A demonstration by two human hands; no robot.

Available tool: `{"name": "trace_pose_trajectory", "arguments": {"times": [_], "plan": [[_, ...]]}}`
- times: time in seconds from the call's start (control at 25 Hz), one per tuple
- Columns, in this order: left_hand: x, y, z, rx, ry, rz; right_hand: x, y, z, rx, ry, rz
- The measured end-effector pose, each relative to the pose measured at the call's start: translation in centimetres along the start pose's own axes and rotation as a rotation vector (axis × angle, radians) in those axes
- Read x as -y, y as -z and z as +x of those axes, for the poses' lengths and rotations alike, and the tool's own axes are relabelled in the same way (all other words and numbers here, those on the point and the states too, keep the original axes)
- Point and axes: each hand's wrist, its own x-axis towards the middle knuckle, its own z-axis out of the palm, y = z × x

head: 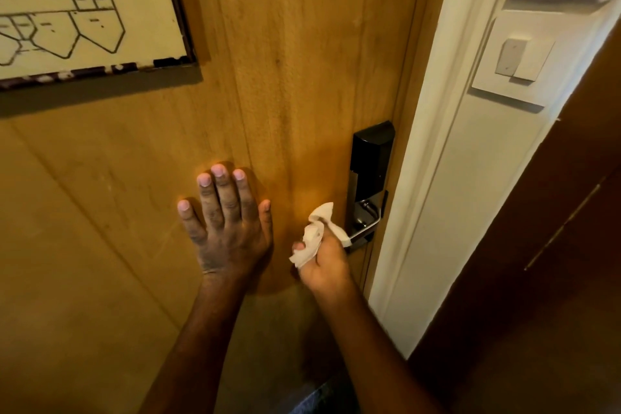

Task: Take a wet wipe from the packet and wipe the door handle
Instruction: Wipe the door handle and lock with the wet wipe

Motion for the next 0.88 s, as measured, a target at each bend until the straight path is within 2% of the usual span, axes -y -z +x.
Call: {"name": "trace_pose_trajectory", "arguments": {"times": [0.04,0.12,0.16,0.24,0.28,0.32,0.36,0.4,0.48,0.52,0.6,0.68,0.8,0.88], "plan": [[0.0,-0.1,-0.1,-0.004,0.0,0.002,-0.5,0.4,-0.5,0.085,0.009,-0.101],[0.0,-0.3,-0.2,-0.01,-0.005,-0.005,-0.8,2.3,-1.0,0.054,0.138,-0.521],[0.0,-0.4,-0.2,-0.016,-0.005,-0.009,-0.4,3.5,-1.4,0.062,0.233,-0.795],[0.0,-0.4,-0.2,-0.024,0.0,-0.018,1.3,5.8,-2.2,0.179,0.249,-1.451],[0.0,-0.5,-0.3,-0.026,-0.001,-0.017,2.5,6.9,-2.2,0.151,0.206,-1.767],[0.0,-0.5,-0.3,-0.028,-0.003,-0.014,3.9,7.6,-2.4,0.05,0.174,-2.022],[0.0,-0.6,-0.3,-0.028,0.0,-0.015,5.0,7.8,-2.6,-0.068,0.191,-2.126],[0.0,-0.6,-0.3,-0.026,0.004,-0.018,5.7,7.8,-2.9,-0.14,0.218,-2.096],[-0.1,-0.5,-0.5,-0.022,0.003,-0.018,6.8,7.8,-3.2,-0.237,0.322,-1.815],[-0.1,-0.5,-0.5,-0.019,0.003,-0.014,7.1,7.7,-3.3,-0.304,0.421,-1.697],[0.0,-0.4,-0.5,-0.014,0.007,-0.014,7.4,7.1,-3.1,-0.423,0.668,-1.636],[-0.1,-0.4,-0.5,-0.018,0.007,-0.018,7.0,5.8,-3.2,-0.445,0.818,-1.605],[-0.1,-0.3,-0.4,-0.02,0.011,-0.023,5.4,3.6,-3.5,-0.496,0.879,-1.523],[-0.1,-0.3,-0.5,-0.014,0.012,-0.025,3.3,3.1,-4.1,-0.484,1.002,-1.434]]}}
